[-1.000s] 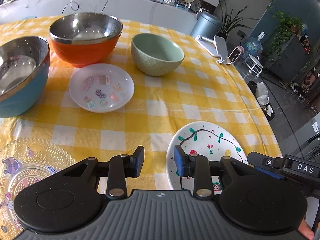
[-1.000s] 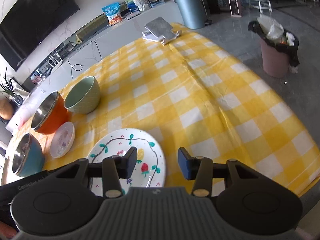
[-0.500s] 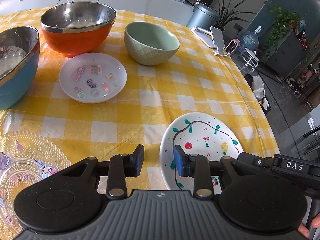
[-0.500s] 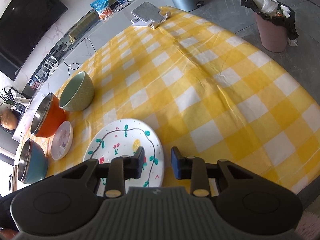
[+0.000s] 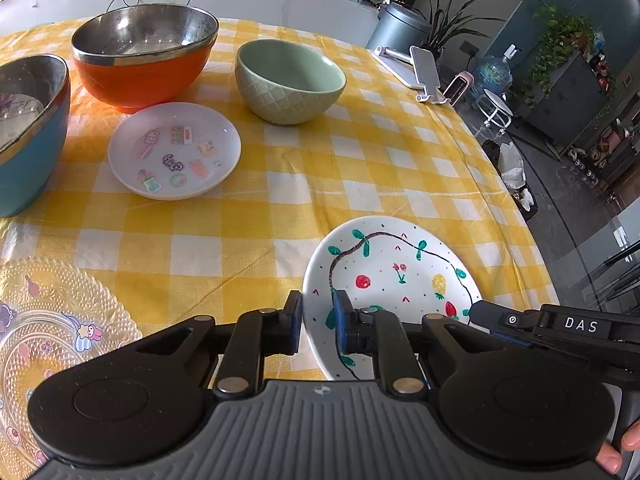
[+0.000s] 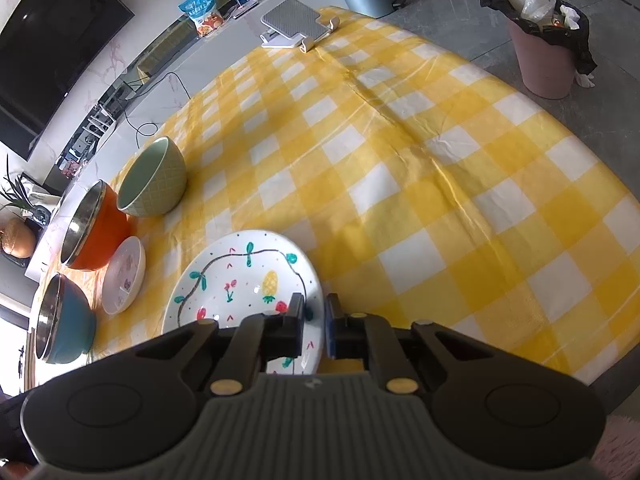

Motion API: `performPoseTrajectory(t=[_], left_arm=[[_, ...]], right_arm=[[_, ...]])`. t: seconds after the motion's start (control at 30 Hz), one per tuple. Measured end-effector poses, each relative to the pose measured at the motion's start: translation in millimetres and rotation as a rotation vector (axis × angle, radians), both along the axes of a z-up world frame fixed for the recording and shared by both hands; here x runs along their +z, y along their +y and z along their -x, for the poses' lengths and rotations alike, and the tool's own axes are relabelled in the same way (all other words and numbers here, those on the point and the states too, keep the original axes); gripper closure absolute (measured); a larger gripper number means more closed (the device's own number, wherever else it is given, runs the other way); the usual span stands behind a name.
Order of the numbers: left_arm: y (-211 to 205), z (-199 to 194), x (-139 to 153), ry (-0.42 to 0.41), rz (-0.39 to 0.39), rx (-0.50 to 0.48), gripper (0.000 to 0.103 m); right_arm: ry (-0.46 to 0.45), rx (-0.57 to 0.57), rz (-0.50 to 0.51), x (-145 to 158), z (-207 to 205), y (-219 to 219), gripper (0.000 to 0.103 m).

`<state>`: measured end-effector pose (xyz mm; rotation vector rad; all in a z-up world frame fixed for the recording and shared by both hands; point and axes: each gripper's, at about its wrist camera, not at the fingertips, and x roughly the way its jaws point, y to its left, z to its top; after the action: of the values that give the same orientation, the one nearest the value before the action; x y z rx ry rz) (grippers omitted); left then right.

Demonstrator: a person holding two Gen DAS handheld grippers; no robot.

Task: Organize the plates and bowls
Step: 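Carry the white plate with both grippers over the clear glass plate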

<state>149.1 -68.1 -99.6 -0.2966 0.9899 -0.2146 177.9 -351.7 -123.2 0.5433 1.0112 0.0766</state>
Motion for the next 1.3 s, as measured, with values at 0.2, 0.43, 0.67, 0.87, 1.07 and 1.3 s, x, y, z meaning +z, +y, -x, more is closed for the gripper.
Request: performPoseTrajectory(t=[0.2, 0.43, 0.67, 0.87, 1.07, 1.3], left_arm=[[6.1, 8.8, 5.6, -0.006, 0.007, 0.003, 0.085], [19.9, 21.9, 20.3, -0.020, 0.003, 0.014, 0.085], [47.1, 44.9, 38.6, -0.048, -0.012, 0.028, 0.085], [84.9, 67.7, 50.5, -0.057, -0.021, 0.080, 0.085], [122.9, 88.4, 58.9, -0.076, -0.039, 0.145, 0.085], [164.8, 101.8, 43.6, -0.056, -0.023, 0.226, 0.085]], right_arm=[[-0.034, 0.017, -0.005, 6.8, 4.9, 3.4, 0.097], [-0.058, 0.051, 0.003, 16.0, 17.6, 18.6, 0.097], [-0.073, 0.078, -0.016, 24.6, 34.8, 44.2, 0.097], [-0.091, 0.148, -0.019, 35.3, 45.8, 84.2, 0.097], [-0.105, 0.222, -0.015, 42.6, 50.5, 128.7, 0.097], [-0.120, 0.305, 0.032, 42.0, 53.5, 180.1, 0.097]])
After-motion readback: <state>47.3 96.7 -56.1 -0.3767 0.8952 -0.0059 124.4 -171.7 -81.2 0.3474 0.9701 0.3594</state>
